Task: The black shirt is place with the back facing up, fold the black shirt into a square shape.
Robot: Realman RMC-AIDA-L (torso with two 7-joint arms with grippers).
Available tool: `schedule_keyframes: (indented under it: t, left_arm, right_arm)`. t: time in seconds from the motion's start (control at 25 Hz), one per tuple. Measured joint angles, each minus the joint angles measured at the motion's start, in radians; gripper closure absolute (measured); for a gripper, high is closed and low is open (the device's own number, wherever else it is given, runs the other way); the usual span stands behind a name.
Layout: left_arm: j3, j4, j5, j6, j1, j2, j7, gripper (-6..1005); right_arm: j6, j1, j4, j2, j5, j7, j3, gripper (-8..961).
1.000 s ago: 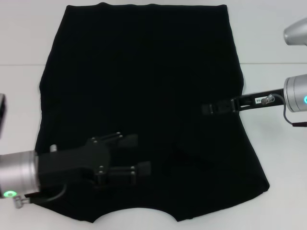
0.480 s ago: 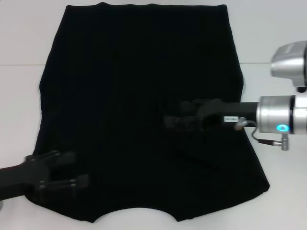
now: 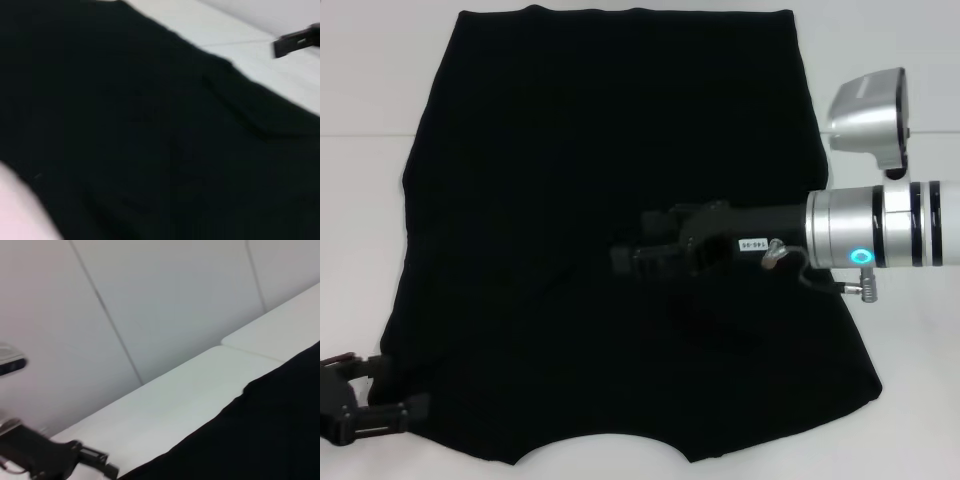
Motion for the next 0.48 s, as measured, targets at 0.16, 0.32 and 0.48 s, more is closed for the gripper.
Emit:
schedule_keyframes:
  t: [0.16, 0.32, 0.48]
  left_arm:
    - [-0.001, -0.002, 0.011, -0.053, 0.000, -0.003, 0.000, 112]
    - [-0.001, -0.005, 0.009, -0.081, -0.004, -0.004, 0.000, 112]
    - [-0.003, -0.007, 0.003, -0.092, -0.009, -0.003, 0.000, 111]
  right_arm:
    - [-0.014, 0.005, -0.006, -0.002, 0.000, 0.008, -0.020, 22]
    - [-0.015, 0.005, -0.006, -0.003, 0.000, 0.008, -0.018, 23]
    - [-0.015, 0.005, -0.007, -0.006, 0.000, 0.009, -0.014, 23]
